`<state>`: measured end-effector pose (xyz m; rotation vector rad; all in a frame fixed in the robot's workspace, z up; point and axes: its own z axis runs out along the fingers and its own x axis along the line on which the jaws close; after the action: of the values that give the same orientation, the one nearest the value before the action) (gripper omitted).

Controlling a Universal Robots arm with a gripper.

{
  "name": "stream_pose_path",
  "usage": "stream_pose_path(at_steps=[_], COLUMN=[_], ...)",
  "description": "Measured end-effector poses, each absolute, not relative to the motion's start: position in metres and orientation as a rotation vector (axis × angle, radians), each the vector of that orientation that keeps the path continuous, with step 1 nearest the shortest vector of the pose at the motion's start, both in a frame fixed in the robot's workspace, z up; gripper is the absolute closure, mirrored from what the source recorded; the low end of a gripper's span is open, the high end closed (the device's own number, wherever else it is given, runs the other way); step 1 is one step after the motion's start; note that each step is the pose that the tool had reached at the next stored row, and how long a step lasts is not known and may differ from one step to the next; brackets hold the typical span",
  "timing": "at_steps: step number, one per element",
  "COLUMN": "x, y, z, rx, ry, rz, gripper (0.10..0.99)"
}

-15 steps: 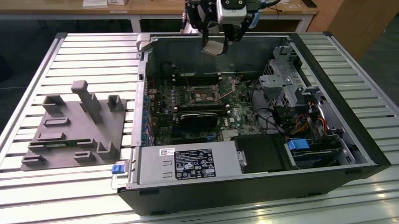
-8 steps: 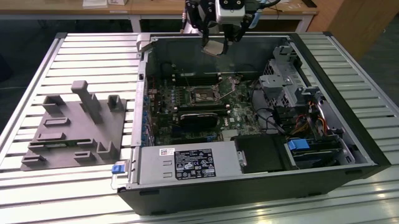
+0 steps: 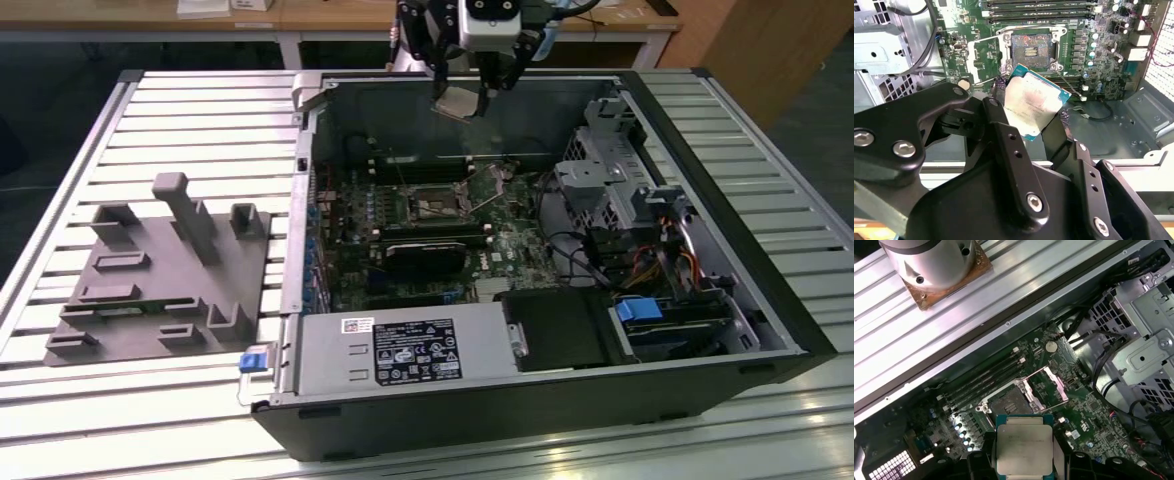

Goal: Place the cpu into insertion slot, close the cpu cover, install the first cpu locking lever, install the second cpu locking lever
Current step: 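Place the cpu into insertion slot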

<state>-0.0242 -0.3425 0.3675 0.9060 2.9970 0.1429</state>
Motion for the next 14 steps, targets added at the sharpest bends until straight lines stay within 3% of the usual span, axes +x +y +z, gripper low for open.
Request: stream_pose_path(at_steps=[14], x=[-0.0243], y=[-0.3425], z=[0.3673], rx=[0.985], ry=[2.97], rz=[0.142], gripper=[0.549])
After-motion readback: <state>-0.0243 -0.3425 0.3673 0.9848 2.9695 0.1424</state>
